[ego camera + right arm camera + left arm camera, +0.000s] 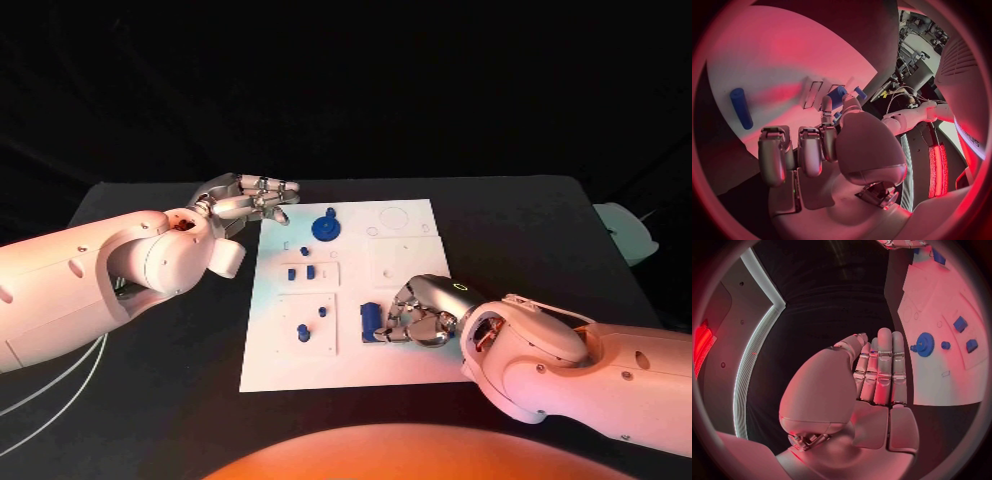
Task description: Assemble the parts on the task board
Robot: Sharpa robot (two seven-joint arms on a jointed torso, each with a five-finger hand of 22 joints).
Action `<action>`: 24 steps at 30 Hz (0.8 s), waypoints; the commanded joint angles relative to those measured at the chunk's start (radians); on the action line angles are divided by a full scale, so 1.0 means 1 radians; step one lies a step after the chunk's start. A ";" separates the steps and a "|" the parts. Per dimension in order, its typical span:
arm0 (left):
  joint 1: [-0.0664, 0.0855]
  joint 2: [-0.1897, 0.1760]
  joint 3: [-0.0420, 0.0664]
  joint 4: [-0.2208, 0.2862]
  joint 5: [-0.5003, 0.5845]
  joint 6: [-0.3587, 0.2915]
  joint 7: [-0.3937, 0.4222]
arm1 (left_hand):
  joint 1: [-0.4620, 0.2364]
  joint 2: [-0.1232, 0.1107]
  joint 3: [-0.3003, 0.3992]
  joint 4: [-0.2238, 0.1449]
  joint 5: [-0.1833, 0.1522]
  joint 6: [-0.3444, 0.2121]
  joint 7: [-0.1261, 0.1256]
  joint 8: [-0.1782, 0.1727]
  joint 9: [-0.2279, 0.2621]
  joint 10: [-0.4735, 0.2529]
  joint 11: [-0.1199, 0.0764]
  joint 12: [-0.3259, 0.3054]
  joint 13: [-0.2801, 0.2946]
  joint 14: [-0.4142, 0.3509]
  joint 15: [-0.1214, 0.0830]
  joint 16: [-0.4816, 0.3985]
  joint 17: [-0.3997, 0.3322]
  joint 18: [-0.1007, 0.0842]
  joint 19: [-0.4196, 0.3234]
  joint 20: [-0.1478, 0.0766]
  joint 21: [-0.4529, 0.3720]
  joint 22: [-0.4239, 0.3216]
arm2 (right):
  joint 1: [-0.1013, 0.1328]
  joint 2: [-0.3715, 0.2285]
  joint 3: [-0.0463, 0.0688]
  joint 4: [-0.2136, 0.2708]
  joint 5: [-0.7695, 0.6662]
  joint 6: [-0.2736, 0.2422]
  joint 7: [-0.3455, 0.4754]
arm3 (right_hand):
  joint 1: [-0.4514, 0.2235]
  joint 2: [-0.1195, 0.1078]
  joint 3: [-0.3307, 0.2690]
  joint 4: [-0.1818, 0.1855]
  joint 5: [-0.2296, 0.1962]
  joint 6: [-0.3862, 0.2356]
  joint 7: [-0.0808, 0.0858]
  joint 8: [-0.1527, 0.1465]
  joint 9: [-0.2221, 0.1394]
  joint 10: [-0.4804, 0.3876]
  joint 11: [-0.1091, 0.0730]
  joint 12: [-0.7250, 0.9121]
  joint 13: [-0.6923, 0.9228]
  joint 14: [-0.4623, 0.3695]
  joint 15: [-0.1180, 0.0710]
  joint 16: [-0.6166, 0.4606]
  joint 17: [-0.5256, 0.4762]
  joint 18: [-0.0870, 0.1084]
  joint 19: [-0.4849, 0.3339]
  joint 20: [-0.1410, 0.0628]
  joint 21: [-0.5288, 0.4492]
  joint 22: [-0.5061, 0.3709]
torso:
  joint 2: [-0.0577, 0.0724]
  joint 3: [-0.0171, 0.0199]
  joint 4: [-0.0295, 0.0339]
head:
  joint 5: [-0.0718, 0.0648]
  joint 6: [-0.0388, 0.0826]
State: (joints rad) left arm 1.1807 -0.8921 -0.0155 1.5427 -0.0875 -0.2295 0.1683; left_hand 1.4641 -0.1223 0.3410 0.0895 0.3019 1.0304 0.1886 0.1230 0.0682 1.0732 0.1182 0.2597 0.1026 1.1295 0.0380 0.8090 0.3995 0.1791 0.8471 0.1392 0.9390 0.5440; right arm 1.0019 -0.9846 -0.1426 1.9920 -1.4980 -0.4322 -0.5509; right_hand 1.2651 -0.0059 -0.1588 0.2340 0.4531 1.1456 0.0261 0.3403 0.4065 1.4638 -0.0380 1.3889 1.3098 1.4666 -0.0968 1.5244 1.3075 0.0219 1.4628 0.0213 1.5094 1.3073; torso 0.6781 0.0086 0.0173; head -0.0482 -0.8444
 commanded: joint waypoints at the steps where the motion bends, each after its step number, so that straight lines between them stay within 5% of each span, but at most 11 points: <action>1: 0.000 0.001 0.000 0.002 -0.001 0.014 0.007 | 0.000 0.007 0.006 -0.001 0.001 -0.007 0.000 0.006 -0.001 -0.007 0.001 0.004 0.001 0.003 0.005 -0.003 -0.001 0.005 0.003 0.001 -0.006 -0.001 | -0.002 -0.002 0.000 -0.002 -0.030 0.013 -0.019 | 0.003 0.009 0.002 0.003 0.004 0.003 -0.004 0.001 0.001 0.038 -0.008 0.002 0.137 0.087 -0.004 0.006 0.179 -0.010 0.085 -0.007 0.006 0.248 | 0.000 0.0007 -0.0007 | 0.001 0.002; 11: 0.000 0.000 0.000 0.001 -0.001 0.015 0.006 | 0.001 0.007 0.006 -0.002 0.001 -0.008 0.000 0.006 -0.001 -0.007 0.001 0.004 0.001 0.002 0.004 -0.003 -0.001 0.005 0.003 0.001 -0.006 -0.001 | -0.003 -0.006 0.000 0.003 -0.025 0.028 -0.005 | 0.005 -0.002 -0.002 0.005 -0.007 0.003 -0.004 0.002 0.003 0.038 -0.008 0.001 0.137 0.087 -0.005 0.006 0.179 -0.010 0.086 -0.008 0.008 0.248 | 0.002 0.0011 -0.0007 | 0.001 0.002; 20: 0.000 -0.001 0.000 -0.001 -0.001 0.015 0.007 | 0.001 0.007 0.006 -0.002 0.001 -0.008 0.000 0.006 -0.001 -0.007 0.001 0.004 0.001 0.002 0.004 -0.003 -0.001 0.005 0.003 0.001 -0.006 -0.001 | -0.003 -0.006 0.000 0.009 -0.007 0.049 0.018 | -0.016 -0.038 -0.025 0.026 -0.151 0.003 0.003 0.004 0.010 0.036 -0.003 -0.007 0.135 0.087 -0.001 0.005 0.177 -0.009 0.084 -0.006 0.003 0.247 | 0.001 0.0008 -0.0004 | 0.002 -0.005; 24: 0.000 -0.001 0.000 -0.001 -0.001 0.015 0.007 | 0.001 0.007 0.006 -0.002 0.001 -0.008 0.000 0.006 -0.001 -0.007 0.001 0.004 0.001 0.002 0.004 -0.003 -0.001 0.005 0.003 0.001 -0.006 -0.001 | -0.003 -0.009 0.000 0.011 -0.005 0.044 0.021 | -0.019 -0.042 -0.025 0.032 -0.171 0.004 0.003 0.005 0.012 0.037 -0.002 -0.005 0.137 0.087 0.000 0.005 0.177 -0.009 0.083 -0.005 0.003 0.246 | 0.001 0.0013 0.0002 | 0.001 -0.005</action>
State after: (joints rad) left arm 1.1807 -0.8937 -0.0156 1.5409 -0.0875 -0.2296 0.1684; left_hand 1.4641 -0.1223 0.3410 0.0895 0.3019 1.0304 0.1886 0.1230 0.0682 1.0732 0.1182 0.2597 0.1024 1.1295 0.0380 0.8090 0.3997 0.1792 0.8471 0.1392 0.9391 0.5436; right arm 0.9993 -0.9920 -0.1426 2.0009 -1.5056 -0.4033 -0.5452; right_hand 1.2453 -0.0399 -0.1835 0.2600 0.2846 1.1456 0.0261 0.3403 0.4173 1.4712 -0.0453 1.3842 1.3082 1.4666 -0.0968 1.5244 1.3074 0.0218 1.4665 0.0176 1.5158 1.3080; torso 0.6798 0.0097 0.0170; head -0.0467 -0.8489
